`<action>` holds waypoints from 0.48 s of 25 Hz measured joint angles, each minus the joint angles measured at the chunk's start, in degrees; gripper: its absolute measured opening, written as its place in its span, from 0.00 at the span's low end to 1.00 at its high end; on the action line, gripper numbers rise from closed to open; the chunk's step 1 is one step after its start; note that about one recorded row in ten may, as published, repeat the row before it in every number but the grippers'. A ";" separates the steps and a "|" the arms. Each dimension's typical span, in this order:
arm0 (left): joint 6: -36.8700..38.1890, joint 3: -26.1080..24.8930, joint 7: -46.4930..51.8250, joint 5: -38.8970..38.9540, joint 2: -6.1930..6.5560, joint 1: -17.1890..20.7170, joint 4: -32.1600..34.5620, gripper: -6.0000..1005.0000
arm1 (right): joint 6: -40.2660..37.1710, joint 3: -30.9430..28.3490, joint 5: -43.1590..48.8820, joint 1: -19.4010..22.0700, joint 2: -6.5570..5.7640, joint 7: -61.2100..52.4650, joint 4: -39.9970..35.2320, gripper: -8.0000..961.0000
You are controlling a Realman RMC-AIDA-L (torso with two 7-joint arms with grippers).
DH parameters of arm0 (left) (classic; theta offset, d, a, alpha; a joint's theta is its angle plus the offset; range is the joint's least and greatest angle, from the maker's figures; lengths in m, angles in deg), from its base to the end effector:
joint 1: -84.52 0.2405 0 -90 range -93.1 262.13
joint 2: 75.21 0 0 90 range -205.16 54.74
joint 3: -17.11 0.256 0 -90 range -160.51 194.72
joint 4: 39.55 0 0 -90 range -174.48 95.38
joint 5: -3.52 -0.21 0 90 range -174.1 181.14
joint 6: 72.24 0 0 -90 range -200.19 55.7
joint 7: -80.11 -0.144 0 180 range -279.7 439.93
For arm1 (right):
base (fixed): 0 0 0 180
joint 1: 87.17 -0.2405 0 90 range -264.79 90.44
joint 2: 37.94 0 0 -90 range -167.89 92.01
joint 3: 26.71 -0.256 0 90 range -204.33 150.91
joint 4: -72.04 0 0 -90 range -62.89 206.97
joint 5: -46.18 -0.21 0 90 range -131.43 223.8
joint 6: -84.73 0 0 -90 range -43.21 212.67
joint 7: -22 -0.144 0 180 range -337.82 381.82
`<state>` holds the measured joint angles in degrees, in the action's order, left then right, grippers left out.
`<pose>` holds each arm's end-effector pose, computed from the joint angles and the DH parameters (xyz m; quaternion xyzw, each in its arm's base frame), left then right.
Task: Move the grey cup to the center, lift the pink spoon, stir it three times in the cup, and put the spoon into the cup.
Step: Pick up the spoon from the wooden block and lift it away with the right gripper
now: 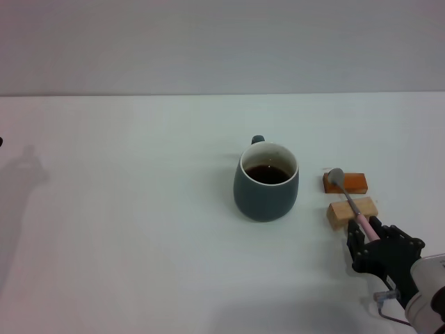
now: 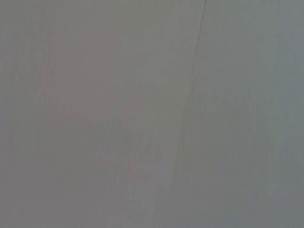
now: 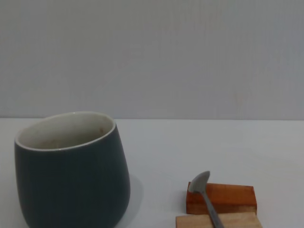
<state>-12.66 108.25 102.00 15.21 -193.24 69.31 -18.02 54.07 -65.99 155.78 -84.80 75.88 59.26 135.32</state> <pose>-0.3566 0.3223 0.0359 -0.6141 -0.3035 -0.3538 0.6368 0.2825 0.2379 -0.0936 -0.7625 0.3549 0.1672 0.5144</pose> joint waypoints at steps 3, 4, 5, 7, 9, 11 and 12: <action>0.00 0.00 0.00 0.00 0.01 0.00 0.00 0.00 | 0.00 0.00 0.00 0.00 0.05 0.00 0.00 0.34; 0.00 0.00 0.00 0.00 0.05 0.00 0.00 0.00 | 0.00 0.00 0.00 0.00 0.07 0.00 0.00 0.34; 0.00 -0.01 0.00 0.00 0.07 0.00 0.00 0.00 | 0.00 0.00 0.00 0.00 0.08 0.00 0.00 0.34; 0.00 0.00 0.00 0.00 0.08 0.00 0.00 0.00 | 0.00 0.00 0.00 0.00 0.10 0.00 0.00 0.34; 0.00 -0.01 0.00 0.00 0.09 -0.08 -0.11 0.00 | 0.00 0.00 0.02 0.00 0.14 0.00 0.00 0.34; 0.00 -0.06 0.00 0.02 0.09 -0.26 -0.40 0.00 | 0.00 0.00 0.10 0.00 0.17 0.00 0.03 0.34; 0.00 -0.08 0.00 0.03 0.09 -0.35 -0.54 0.00 | 0.00 0.00 0.16 0.00 0.17 0.00 0.06 0.34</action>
<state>-12.66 108.17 102.00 15.24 -193.15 68.96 -18.56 54.07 -65.99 155.94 -84.80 76.05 59.26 135.37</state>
